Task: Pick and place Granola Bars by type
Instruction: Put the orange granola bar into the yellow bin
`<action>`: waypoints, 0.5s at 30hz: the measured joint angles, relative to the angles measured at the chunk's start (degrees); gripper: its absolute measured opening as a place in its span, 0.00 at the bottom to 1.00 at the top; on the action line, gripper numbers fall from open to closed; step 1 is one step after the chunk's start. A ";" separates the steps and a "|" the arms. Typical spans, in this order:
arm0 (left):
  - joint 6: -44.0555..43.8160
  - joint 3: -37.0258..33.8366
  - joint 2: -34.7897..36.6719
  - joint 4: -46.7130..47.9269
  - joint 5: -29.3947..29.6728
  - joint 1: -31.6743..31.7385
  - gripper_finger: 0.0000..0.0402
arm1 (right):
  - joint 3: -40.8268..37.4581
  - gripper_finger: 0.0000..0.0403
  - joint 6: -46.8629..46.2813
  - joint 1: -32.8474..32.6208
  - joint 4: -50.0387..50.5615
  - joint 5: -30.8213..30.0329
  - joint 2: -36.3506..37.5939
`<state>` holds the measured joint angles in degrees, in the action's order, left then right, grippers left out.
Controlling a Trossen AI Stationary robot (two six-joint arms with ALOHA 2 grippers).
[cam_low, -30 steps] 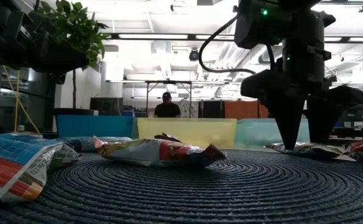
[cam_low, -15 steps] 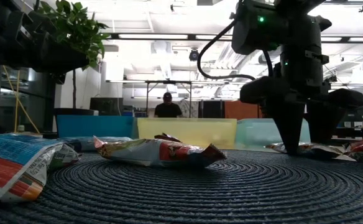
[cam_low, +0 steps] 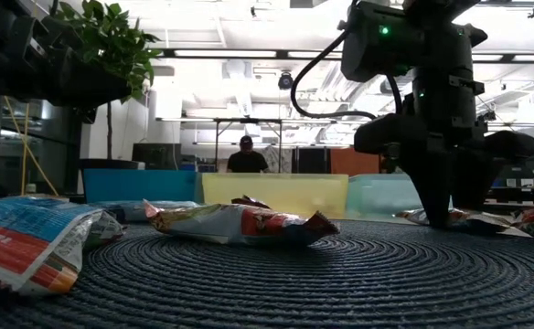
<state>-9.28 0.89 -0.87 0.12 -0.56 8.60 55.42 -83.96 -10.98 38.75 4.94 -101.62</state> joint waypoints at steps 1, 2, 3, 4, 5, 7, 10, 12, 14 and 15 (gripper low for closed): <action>0.01 0.01 -0.01 0.00 0.00 0.00 0.21 | 0.00 0.32 0.00 0.00 -0.04 0.04 0.14; 0.01 0.01 -0.01 0.00 0.00 0.00 0.21 | 0.01 0.31 0.00 0.00 -0.07 0.06 0.24; 0.00 0.01 0.00 0.00 0.00 0.00 0.21 | 0.01 0.30 0.00 0.00 -0.07 0.07 0.55; 0.00 0.00 -0.01 0.00 0.00 0.01 0.21 | -0.01 0.29 0.00 -0.01 -0.07 0.01 0.81; 0.00 0.00 -0.02 0.00 0.00 0.01 0.21 | -0.07 0.27 0.00 -0.03 -0.06 -0.12 1.12; 0.02 0.00 -0.01 0.00 0.00 0.00 0.21 | -0.15 0.25 0.07 -0.04 0.04 -0.36 1.79; 0.00 0.00 0.00 0.00 0.00 0.00 0.21 | -0.14 0.21 0.35 0.09 -0.47 -0.34 2.43; 0.01 0.01 -0.01 0.00 0.00 0.01 0.21 | -0.13 0.20 0.46 0.08 -0.54 -0.28 2.66; 0.00 0.01 -0.02 0.00 0.00 0.01 0.21 | -0.13 0.18 0.53 0.09 -1.05 -0.25 2.71; 0.00 0.00 -0.02 0.00 0.00 0.00 0.21 | -0.13 0.17 0.57 0.09 -1.27 -0.23 2.73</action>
<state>-9.28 0.89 -0.89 0.12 -0.56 8.60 55.29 -83.39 -10.90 37.48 4.72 -98.89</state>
